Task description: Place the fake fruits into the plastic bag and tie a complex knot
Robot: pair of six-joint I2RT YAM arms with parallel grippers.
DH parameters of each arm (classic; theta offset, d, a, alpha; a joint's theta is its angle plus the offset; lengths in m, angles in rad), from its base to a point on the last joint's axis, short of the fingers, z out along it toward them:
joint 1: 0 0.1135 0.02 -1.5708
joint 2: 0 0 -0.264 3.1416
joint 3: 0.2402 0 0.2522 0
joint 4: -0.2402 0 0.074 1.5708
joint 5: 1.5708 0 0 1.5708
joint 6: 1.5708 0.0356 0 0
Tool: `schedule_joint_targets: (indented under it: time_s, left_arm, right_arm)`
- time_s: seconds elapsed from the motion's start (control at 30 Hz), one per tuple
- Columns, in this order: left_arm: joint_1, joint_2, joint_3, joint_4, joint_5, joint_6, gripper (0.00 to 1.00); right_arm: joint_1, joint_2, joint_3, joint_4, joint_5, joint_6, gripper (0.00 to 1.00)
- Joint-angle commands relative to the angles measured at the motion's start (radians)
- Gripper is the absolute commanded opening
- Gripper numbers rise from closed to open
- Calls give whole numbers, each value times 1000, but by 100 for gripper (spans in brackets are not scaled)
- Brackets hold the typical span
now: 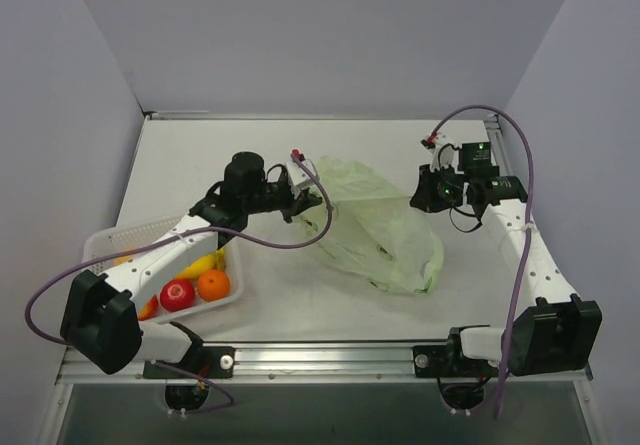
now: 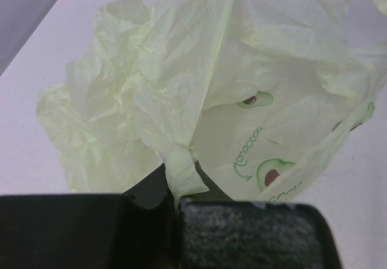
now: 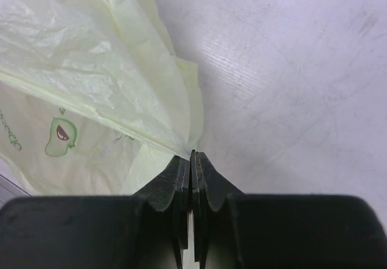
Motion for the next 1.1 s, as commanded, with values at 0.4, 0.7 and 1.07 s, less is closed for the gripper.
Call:
schedule_joint_targets:
  time_s: [0.4, 0.7, 1.07]
  left_arm:
    - [97, -39, -41, -239, -127, -379, 0]
    - [105, -13, -38, -214, -120, -574, 0]
    - [131, 29, -29, -173, -74, -812, 0]
  right_arm:
    - [141, 111, 160, -56, 339, 1, 88]
    - [79, -24, 25, -212, 77, 73, 100]
    - [109, -79, -62, -260, -89, -23, 100]
